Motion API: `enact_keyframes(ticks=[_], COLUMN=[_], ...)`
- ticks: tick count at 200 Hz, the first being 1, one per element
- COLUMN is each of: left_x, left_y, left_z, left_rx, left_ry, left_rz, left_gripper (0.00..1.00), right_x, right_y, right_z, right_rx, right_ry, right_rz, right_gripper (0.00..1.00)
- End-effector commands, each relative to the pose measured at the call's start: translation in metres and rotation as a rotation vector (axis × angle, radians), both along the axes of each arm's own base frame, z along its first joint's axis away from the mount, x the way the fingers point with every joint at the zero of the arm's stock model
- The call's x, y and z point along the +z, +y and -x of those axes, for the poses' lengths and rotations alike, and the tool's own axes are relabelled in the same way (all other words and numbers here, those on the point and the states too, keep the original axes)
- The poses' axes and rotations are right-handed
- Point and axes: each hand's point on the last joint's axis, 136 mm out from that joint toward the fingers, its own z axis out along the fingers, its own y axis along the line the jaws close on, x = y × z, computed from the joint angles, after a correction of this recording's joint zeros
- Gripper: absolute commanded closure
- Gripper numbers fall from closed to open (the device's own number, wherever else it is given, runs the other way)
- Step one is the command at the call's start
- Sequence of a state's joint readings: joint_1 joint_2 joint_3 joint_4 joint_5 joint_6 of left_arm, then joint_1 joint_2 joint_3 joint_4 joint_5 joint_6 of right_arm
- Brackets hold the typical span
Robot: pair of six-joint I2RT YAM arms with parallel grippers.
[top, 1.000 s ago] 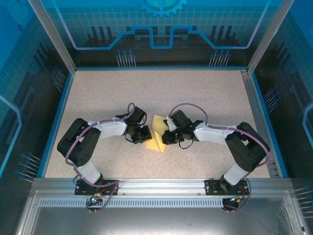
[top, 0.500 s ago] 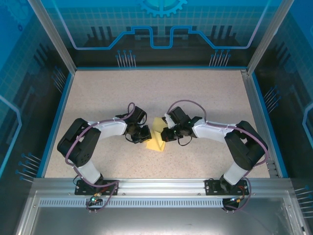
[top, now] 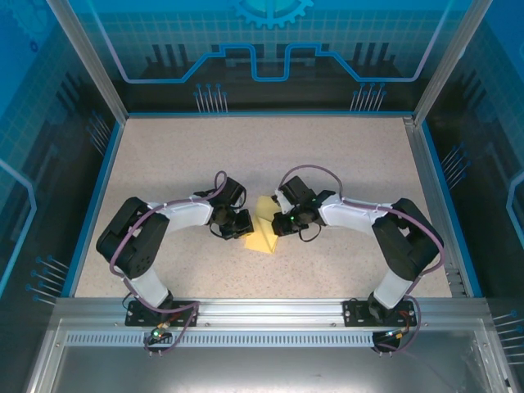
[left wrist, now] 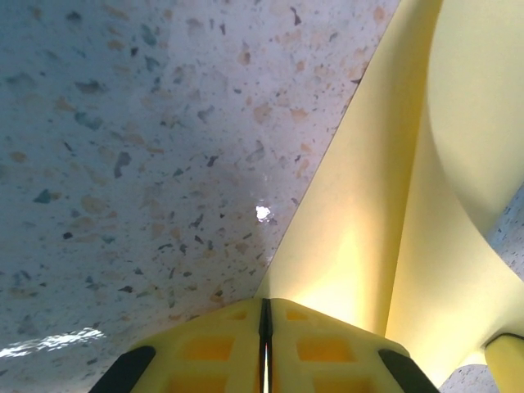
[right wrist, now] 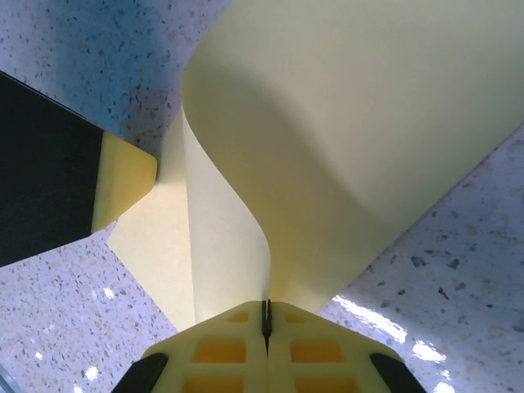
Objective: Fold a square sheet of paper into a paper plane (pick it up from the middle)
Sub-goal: Fold the triangle a second time at the center of the table.
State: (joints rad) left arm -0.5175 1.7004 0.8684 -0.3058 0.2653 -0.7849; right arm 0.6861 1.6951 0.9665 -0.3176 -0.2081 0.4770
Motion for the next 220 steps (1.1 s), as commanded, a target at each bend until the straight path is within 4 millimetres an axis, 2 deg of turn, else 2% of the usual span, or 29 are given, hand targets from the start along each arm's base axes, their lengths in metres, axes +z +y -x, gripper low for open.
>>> enact_keyframes(ticks=[1, 69, 156, 220], left_x=[-0.004, -0.003, -0.001, 0.0], left_y=[0.003, 0.002, 0.001, 0.0], left_z=[0.001, 0.0, 0.0, 0.0], left_rx=[-0.014, -0.017, -0.02, -0.026], left_ry=[0.01, 0.009, 0.002, -0.002], left_rz=[-0.037, -0.037, -0.033, -0.034], left_gripper=[0.89, 0.89, 0.89, 0.89], right_x=[-0.002, -0.009, -0.016, -0.016], right_y=[-0.005, -0.001, -0.008, -0.001], right_z=[-0.009, -0.015, -0.015, -0.016], right_rx=[0.001, 0.027, 0.016, 0.036], right_ry=[-0.006, -0.007, -0.003, 0.004], right_rz=[0.035, 0.047, 0.09, 0.066], right_gripper=[0.95, 0.94, 0.93, 0.93])
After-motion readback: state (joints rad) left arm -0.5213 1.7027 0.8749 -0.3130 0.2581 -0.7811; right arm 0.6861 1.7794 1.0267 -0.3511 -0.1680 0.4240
